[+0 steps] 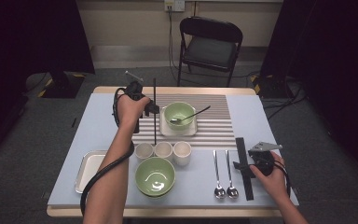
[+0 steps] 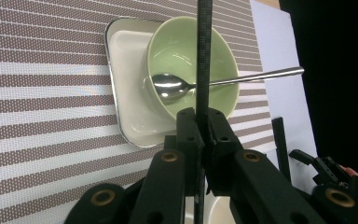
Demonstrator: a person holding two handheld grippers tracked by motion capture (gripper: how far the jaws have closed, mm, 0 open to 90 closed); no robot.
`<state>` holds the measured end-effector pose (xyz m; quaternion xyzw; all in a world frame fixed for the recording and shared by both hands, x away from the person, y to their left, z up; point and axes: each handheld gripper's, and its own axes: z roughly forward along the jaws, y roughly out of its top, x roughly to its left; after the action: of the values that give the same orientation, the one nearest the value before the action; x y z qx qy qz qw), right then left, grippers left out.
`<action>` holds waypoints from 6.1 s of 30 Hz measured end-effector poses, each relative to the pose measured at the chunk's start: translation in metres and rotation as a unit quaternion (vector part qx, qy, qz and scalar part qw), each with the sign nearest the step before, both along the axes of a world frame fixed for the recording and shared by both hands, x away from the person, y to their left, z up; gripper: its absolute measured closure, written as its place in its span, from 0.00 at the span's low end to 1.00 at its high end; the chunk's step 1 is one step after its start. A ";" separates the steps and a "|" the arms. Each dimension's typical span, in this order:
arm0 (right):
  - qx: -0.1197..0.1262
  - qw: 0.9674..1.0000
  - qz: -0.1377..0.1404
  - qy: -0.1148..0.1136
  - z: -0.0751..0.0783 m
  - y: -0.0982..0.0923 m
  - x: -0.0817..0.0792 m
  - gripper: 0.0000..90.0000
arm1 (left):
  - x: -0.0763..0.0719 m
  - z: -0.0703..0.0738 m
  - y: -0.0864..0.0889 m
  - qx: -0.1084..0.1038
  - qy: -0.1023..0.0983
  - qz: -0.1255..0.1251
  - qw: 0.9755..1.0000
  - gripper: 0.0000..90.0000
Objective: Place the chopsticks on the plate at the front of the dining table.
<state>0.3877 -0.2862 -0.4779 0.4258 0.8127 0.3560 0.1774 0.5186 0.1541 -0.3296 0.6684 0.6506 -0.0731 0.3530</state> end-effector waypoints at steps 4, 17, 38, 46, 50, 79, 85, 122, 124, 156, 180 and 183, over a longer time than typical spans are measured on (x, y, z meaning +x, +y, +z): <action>-0.001 1.000 0.000 0.000 0.000 0.000 0.000 0.16 | 0.005 -0.003 0.002 0.005 0.001 0.001 1.000 0.96; -0.001 1.000 -0.001 0.001 0.000 0.000 0.000 0.16 | 0.015 -0.013 0.005 -0.002 0.012 0.013 1.000 0.96; -0.001 1.000 -0.001 0.002 0.000 0.000 0.000 0.16 | 0.029 -0.024 0.005 0.000 0.008 0.026 1.000 0.96; 0.000 1.000 0.000 0.003 0.000 0.000 0.000 0.16 | 0.032 -0.027 0.006 0.003 0.009 0.036 0.999 0.96; -0.001 1.000 -0.001 0.003 0.000 0.000 0.000 0.16 | 0.035 -0.031 0.007 -0.001 0.007 0.045 0.999 0.96; 0.006 1.000 0.000 0.004 0.000 -0.001 0.000 0.16 | 0.046 -0.048 0.012 -0.002 0.014 0.047 0.999 0.96; 0.007 1.000 0.000 0.005 0.000 -0.001 0.001 0.16 | 0.048 -0.052 0.013 0.004 0.015 0.043 0.999 0.96; 0.017 1.000 -0.002 0.010 0.000 -0.003 0.001 0.16 | 0.061 -0.082 -0.003 0.002 0.033 0.052 0.998 0.96; 0.018 1.000 -0.002 0.011 0.000 -0.003 0.001 0.16 | 0.061 -0.083 -0.003 0.002 0.034 0.045 0.998 0.96; 0.015 1.000 -0.001 0.008 0.000 -0.003 0.001 0.16 | 0.063 -0.095 -0.013 0.003 0.012 0.070 0.998 0.96; 0.014 1.000 -0.001 0.008 0.000 -0.002 0.001 0.16 | 0.062 -0.104 -0.022 0.008 -0.009 0.090 0.996 0.95; 0.013 1.000 -0.001 0.008 0.000 -0.002 0.001 0.16 | 0.062 -0.105 -0.022 0.014 -0.011 0.090 0.996 0.95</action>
<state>0.3885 -0.2884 -0.4777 0.4318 0.8088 0.3631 0.1660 0.5808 0.1320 -0.4350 0.6127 0.7052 -0.0250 0.3559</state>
